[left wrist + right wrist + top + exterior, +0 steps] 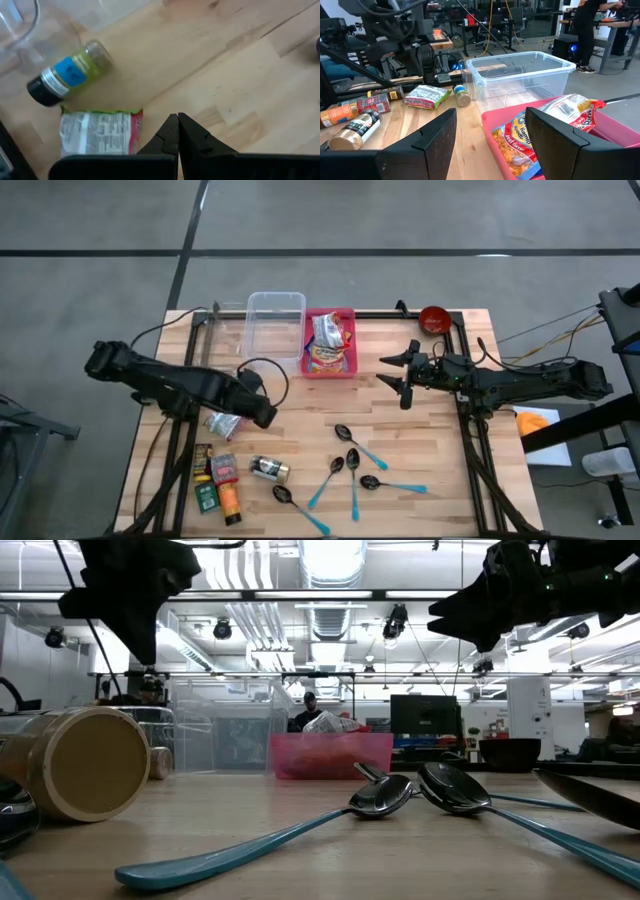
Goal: Pick & Place Food Item
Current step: Put the green noodle pack into the pink bin
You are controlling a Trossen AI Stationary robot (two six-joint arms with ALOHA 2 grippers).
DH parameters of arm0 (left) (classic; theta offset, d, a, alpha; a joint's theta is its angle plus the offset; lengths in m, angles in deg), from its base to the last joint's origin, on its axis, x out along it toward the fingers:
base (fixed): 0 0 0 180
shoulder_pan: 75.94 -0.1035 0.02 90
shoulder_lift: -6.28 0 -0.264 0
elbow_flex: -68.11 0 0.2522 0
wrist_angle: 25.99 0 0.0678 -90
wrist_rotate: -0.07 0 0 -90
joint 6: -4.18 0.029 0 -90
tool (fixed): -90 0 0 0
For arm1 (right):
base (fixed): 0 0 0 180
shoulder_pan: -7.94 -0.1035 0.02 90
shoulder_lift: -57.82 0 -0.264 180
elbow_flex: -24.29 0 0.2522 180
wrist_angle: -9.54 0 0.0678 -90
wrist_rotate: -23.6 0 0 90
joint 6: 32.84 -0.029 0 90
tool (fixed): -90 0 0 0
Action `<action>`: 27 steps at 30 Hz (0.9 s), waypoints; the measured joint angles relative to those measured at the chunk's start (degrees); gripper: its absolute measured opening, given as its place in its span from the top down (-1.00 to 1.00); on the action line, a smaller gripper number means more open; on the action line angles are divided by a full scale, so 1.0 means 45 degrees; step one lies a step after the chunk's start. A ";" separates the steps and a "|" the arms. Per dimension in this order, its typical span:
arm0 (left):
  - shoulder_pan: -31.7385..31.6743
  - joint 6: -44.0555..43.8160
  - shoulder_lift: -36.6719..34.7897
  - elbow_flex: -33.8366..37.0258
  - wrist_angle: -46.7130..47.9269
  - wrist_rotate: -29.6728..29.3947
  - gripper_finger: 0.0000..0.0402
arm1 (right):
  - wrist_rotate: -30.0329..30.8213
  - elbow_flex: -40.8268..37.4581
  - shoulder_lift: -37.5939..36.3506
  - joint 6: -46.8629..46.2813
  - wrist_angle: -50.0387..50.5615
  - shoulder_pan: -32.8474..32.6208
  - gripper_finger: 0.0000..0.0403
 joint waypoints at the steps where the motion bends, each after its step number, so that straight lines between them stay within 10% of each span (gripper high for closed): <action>1: 0.0000 -0.0348 0.0074 0.0016 0.0046 0.0005 1.00 | 0.0000 0.0000 0.0000 -0.0005 0.0000 0.0000 -0.17; 27: 0.0312 0.0916 0.0795 0.0389 -0.0567 0.0335 1.00 | 0.0000 0.0000 0.0000 -0.0007 0.0095 0.0000 -0.17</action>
